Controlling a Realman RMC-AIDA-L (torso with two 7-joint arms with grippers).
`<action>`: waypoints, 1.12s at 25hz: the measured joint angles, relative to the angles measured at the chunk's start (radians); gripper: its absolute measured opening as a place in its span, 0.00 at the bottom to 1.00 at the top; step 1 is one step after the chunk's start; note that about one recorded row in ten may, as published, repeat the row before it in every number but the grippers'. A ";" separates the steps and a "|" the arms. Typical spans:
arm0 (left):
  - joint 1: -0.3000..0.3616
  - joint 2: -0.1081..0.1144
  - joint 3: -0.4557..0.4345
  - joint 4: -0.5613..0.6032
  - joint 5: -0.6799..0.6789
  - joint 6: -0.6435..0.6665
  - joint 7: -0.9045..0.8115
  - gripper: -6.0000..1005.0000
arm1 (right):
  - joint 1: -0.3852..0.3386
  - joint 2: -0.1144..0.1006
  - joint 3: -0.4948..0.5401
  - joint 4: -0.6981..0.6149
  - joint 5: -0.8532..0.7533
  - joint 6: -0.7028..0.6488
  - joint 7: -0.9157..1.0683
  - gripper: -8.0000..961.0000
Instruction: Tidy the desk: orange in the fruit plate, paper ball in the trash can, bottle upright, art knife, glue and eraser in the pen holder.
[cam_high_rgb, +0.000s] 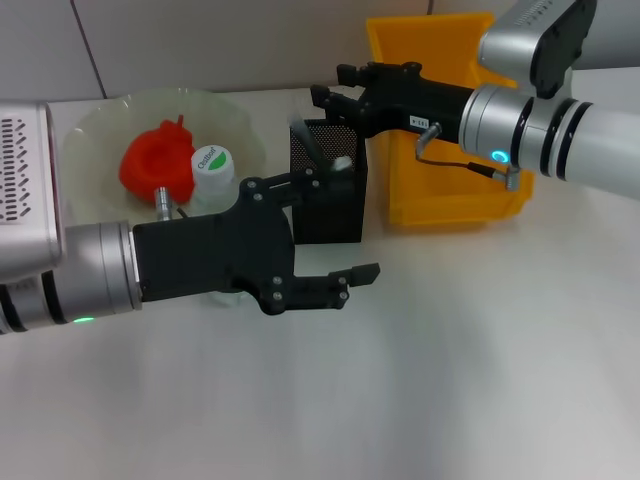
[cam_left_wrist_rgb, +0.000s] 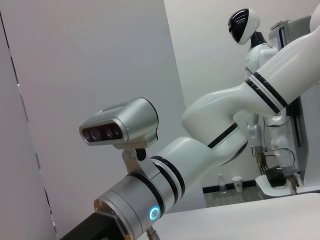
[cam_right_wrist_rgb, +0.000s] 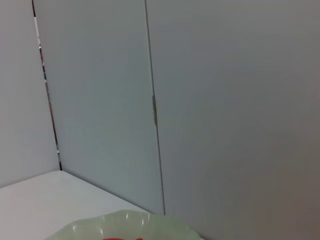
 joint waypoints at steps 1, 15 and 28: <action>-0.001 0.000 0.000 0.000 0.000 0.000 0.000 0.80 | -0.002 0.000 0.001 -0.003 0.000 0.001 0.000 0.36; -0.001 0.002 -0.009 -0.007 -0.004 -0.001 -0.001 0.80 | -0.139 0.001 -0.001 -0.183 0.000 -0.136 -0.010 0.57; 0.008 0.009 -0.029 0.006 -0.022 0.009 -0.036 0.80 | -0.300 0.002 -0.003 -0.361 -0.054 -0.238 -0.013 0.80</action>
